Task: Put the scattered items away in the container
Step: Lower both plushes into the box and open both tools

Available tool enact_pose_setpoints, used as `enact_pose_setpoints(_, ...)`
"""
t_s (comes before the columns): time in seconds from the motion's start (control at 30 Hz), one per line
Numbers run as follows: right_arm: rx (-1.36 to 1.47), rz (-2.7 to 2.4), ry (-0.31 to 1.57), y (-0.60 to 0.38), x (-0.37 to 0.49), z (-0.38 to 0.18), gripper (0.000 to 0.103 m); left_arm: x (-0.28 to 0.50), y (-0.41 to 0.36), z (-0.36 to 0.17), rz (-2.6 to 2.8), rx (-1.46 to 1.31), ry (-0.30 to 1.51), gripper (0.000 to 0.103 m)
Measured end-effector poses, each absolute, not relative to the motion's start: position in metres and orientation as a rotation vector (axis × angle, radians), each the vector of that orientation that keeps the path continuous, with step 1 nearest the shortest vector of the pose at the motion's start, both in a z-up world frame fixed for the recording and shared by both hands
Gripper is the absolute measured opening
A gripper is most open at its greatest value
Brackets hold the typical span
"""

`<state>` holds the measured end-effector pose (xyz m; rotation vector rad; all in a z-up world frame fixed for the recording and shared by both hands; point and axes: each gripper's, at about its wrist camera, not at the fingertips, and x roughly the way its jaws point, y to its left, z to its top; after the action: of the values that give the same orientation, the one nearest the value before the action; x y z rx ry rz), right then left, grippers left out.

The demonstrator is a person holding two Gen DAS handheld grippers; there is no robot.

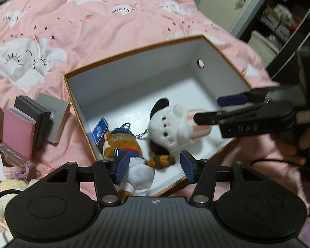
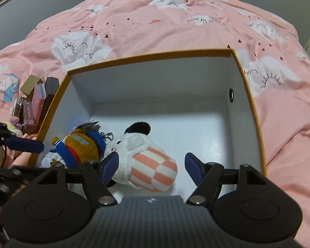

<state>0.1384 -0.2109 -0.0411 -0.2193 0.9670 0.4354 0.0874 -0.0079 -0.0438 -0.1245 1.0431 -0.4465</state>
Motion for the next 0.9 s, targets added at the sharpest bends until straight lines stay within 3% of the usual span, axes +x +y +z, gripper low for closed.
enact_pose_setpoints(0.03, -0.224, 0.438, 0.964, -0.21, 0.139, -0.04, 0.072, 0.091, -0.006, -0.043, -0.44, -0.136, 1.052, 0.063)
enact_pose_setpoints(0.13, -0.236, 0.452, 0.966, -0.208, 0.142, -0.039, 0.063, 0.098, -0.008, -0.049, -0.417, -0.128, 1.098, 0.044)
enact_pose_setpoints(0.23, -0.245, 0.462, 1.007, -0.205, 0.145, -0.047, 0.05, 0.102, -0.017, -0.062, -0.412, -0.096, 1.156, 0.039)
enact_pose_setpoints(0.33, -0.239, 0.467, 1.06, -0.204, 0.147, -0.057, 0.047, 0.103, -0.023, -0.074, -0.401, -0.075, 1.19, 0.036)
enact_pose_setpoints(0.63, -0.185, 0.508, 1.193, -0.2, 0.149, -0.073, 0.05, 0.107, -0.019, -0.083, -0.391, -0.099, 1.23, 0.035)
enact_pose_setpoints(0.9, -0.447, 0.646, 1.096, -0.174, 0.149, -0.058, 0.068, 0.106, -0.014, -0.08, -0.374, -0.099, 1.207, 0.035)
